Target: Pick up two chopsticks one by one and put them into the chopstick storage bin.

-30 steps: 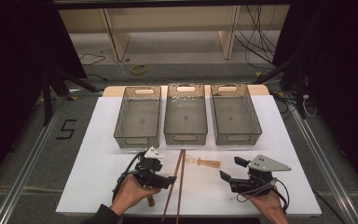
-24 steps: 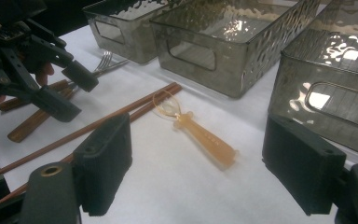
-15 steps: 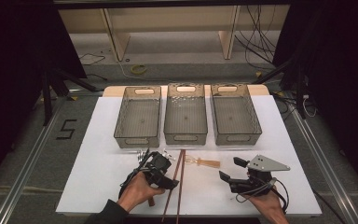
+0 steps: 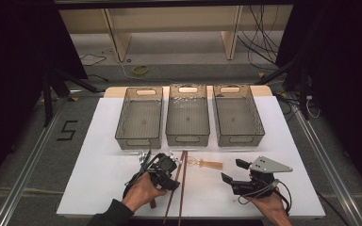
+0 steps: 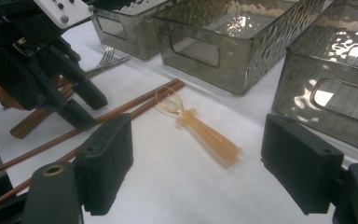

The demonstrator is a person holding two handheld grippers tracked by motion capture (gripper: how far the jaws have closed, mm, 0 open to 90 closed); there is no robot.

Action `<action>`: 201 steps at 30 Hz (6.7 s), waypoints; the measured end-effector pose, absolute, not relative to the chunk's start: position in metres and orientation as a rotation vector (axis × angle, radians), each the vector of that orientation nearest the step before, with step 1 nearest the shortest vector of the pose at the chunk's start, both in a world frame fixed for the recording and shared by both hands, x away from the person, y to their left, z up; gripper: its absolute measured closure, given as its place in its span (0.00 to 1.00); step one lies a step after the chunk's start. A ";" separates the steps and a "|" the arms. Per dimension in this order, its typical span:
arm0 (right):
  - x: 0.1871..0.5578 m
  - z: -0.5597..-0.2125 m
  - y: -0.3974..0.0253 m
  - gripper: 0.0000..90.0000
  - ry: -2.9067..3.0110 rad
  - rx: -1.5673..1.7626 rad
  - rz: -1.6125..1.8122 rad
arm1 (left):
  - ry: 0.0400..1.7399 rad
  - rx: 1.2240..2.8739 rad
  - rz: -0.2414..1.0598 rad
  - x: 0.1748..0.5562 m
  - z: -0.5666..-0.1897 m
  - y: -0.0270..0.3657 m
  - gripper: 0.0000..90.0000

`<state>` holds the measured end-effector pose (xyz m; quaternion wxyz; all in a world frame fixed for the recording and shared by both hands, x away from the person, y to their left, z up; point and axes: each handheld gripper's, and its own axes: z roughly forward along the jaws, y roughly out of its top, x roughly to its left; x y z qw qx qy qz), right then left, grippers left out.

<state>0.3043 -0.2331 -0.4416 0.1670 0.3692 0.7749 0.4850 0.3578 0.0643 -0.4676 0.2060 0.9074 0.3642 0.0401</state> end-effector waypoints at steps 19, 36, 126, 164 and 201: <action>0.304 -0.442 -0.232 0.30 2.209 1.050 1.375 | 1.008 2.567 0.141 0.361 -0.466 0.064 0.82; 0.304 -0.442 -0.232 0.30 2.215 1.055 1.371 | 0.964 2.577 0.112 0.359 -0.464 0.056 0.84; 0.305 -0.440 -0.235 0.31 2.197 1.063 1.394 | 0.897 2.412 0.190 0.396 -0.392 0.079 0.93; 0.307 -0.441 -0.236 0.31 2.201 1.065 1.406 | 1.129 2.151 0.488 0.513 -0.351 0.180 0.93; 0.307 -0.442 -0.236 0.31 2.210 1.070 1.411 | 1.275 2.100 0.433 0.537 -0.405 0.199 0.90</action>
